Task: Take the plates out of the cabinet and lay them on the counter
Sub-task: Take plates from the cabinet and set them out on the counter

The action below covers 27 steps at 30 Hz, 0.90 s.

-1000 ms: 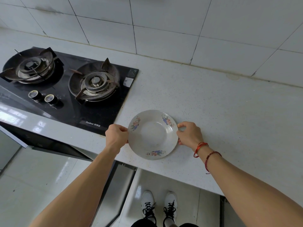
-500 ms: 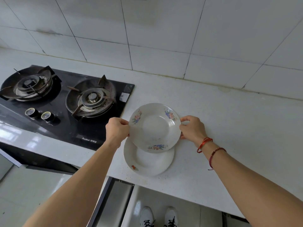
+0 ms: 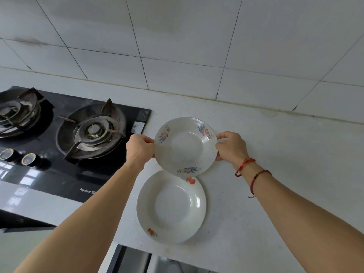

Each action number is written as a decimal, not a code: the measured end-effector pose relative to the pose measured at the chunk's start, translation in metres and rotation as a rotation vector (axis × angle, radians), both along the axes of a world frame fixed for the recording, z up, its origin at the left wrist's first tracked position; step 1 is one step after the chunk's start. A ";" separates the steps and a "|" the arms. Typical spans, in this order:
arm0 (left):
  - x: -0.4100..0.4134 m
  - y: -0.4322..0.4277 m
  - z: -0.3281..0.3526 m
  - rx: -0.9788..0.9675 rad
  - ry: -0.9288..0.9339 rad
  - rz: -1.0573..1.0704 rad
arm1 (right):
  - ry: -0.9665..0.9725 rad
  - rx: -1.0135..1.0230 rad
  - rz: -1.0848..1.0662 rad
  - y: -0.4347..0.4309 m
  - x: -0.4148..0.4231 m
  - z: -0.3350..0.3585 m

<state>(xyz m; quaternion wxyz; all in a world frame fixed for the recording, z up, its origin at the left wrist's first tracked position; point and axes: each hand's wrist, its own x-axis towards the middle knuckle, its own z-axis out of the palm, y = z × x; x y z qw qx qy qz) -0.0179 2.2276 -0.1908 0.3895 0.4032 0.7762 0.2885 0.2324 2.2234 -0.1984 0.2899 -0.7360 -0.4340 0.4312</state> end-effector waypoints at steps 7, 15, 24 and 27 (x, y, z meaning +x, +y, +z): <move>0.008 0.034 -0.024 -0.036 0.016 -0.008 | -0.048 -0.034 0.010 0.035 0.001 -0.021; 0.010 0.056 -0.039 -0.030 0.021 -0.015 | -0.077 -0.013 0.044 0.053 -0.003 -0.045; 0.007 0.062 -0.051 -0.014 0.021 -0.021 | -0.104 0.004 0.053 0.056 -0.006 -0.053; 0.006 0.061 -0.053 0.006 0.029 -0.021 | -0.110 0.006 0.059 0.055 -0.006 -0.052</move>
